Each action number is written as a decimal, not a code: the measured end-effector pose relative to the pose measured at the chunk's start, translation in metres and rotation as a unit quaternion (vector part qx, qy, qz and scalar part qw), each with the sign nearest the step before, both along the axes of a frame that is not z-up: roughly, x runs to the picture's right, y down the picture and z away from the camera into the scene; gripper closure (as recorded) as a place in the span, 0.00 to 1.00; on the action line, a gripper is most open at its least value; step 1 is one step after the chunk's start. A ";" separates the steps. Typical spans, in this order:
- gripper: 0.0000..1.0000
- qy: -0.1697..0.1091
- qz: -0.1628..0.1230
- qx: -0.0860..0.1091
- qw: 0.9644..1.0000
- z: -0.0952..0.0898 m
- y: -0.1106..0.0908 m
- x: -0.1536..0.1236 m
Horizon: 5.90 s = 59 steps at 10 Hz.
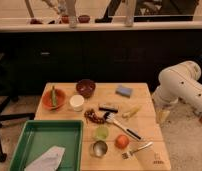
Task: Wipe tray with sponge
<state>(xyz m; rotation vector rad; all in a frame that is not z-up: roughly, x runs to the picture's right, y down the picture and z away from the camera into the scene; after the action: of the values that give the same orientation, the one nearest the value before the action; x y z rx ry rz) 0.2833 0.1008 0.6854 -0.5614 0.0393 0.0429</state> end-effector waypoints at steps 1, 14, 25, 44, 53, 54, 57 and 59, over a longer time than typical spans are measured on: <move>0.20 0.000 0.000 0.000 1.000 0.000 0.000 0.000; 0.20 0.000 0.000 0.000 1.000 0.000 0.000 0.000; 0.20 0.028 0.081 0.002 0.996 0.021 -0.026 -0.016; 0.20 0.051 0.127 0.077 0.988 0.099 -0.068 -0.083; 0.20 0.084 0.191 0.078 0.975 0.165 -0.072 -0.074; 0.20 0.088 0.195 0.081 0.974 0.172 -0.069 -0.070; 0.20 0.094 0.194 0.087 0.973 0.197 -0.064 -0.066; 0.20 0.091 0.183 0.085 0.975 0.218 -0.068 -0.072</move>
<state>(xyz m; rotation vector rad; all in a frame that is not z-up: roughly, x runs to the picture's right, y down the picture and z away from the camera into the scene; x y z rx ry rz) 0.2109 0.0331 0.9035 -0.3864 0.1100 0.4535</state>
